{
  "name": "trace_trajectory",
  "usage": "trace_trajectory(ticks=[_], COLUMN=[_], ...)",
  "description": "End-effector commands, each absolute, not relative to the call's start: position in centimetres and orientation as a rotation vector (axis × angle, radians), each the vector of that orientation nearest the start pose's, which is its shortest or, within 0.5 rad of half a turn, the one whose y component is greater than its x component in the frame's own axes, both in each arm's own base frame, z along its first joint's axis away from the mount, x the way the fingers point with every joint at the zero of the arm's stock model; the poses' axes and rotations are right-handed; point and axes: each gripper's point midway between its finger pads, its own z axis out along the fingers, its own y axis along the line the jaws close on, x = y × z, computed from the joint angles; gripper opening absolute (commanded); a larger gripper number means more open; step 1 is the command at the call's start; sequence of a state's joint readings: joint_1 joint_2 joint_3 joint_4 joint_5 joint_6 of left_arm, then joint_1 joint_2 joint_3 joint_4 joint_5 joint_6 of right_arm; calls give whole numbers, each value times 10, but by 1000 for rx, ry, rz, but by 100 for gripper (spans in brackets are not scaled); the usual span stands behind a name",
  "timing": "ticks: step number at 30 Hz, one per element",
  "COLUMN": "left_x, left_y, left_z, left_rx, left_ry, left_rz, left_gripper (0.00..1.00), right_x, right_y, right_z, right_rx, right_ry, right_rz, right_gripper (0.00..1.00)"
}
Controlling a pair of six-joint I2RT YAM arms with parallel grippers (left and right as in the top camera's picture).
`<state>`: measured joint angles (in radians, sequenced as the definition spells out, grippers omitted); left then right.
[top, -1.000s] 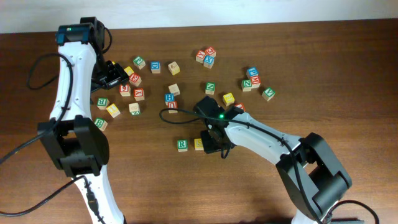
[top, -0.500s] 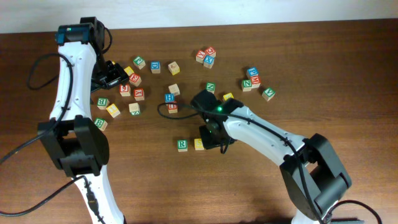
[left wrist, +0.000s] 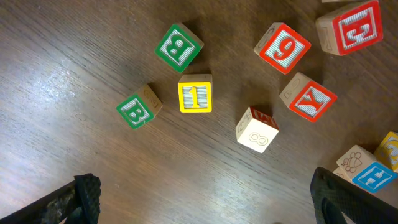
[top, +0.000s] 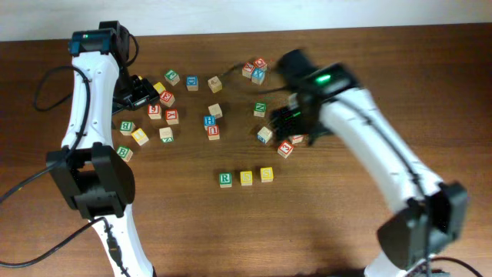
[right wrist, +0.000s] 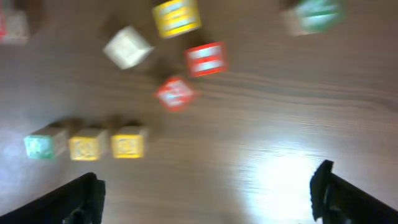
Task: Spell out RSS
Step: 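Lift the right gripper away and bring both arms toward the row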
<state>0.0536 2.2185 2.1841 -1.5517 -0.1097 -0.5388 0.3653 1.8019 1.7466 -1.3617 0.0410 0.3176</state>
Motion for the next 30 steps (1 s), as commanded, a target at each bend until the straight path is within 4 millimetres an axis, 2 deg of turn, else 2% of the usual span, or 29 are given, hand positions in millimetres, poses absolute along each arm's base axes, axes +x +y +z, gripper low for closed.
trace_trajectory(ticks=[1,3,9,11,15,17,19,20,22,23,24,26,27,28,30], left_x=[420,420,420,421,428,424,410,405,396,390,386,375,370,367,361], left_y=[44,44,44,43,36,16,-3,-16,-38,-49,-56,-75,-88,-97,-115], left_z=[141,141,141,141,140,140,142,144,150,150,148,142,139,138,143], left_rx=[-917,-916,-917,-917,-914,-925,-953,-899,-610,-428,-342,-253,-198,-163,-91], left_ry=[2960,2959,2960,2960,2946,2994,3067,3111,3199,3236,3254,3304,3328,3336,3335], left_rz=[178,178,178,170,91,-72,-215,-323,-487,-519,-519,-508,-501,-499,-497], left_gripper=[99,99,99,99,99,99,99,99,98,86,83,83,77,71,68], right_x=[331,317,322,324,315,313,313,313,310,309,309,307,306,304,297], right_y=[74,45,8,1,1,1,1,1,3,5,7,12,13,14,13], right_z=[193,190,187,182,170,165,161,157,150,146,142,132,127,122,113], right_rx=[-66,-25,285,325,344,344,345,345,347,348,349,351,353,354,352], right_ry=[3022,3109,3097,3088,3133,3145,3147,3150,3166,3172,3176,3184,3189,3197,3224], right_rz=[-4,-36,12,12,10,7,7,7,17,36,55,100,114,115,110], right_gripper=[98,98,98,98,98,98,98,98,98,99,99,89,84,83,83])
